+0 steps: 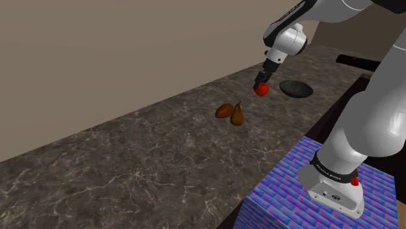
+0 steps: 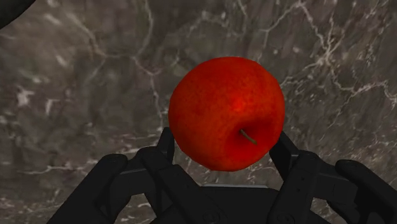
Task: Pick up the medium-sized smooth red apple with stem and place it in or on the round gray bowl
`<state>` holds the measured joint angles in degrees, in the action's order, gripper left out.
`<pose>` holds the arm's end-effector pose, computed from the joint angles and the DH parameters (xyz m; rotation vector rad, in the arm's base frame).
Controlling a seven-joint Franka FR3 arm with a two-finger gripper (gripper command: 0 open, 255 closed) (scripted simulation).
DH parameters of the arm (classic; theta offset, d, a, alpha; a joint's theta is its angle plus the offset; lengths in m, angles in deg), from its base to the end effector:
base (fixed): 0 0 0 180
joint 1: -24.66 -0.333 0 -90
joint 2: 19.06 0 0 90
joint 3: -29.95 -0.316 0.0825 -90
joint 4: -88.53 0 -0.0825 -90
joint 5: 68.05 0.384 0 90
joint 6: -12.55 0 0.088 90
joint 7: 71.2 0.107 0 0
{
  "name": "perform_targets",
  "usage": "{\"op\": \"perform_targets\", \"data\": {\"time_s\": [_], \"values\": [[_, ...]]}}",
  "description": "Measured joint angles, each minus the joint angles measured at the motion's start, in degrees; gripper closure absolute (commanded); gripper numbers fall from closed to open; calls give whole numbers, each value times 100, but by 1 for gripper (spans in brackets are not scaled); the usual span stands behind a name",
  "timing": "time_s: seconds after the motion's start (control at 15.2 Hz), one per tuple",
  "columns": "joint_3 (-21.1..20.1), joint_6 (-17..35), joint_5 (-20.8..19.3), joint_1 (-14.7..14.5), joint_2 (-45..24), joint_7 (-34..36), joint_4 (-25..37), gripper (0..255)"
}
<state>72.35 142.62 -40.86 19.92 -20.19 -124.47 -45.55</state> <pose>0.4012 -0.2951 0.3228 -2.8364 0.0734 -0.2617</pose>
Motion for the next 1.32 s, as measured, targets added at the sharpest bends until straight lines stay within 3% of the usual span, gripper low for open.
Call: {"op": "perform_targets", "data": {"time_s": [0.59, 1.32], "values": [[-1, 3, 0, -1, 5, 1, 6, 255], [-42, -549, -736, 27, 638, 712, 258, 255]]}}
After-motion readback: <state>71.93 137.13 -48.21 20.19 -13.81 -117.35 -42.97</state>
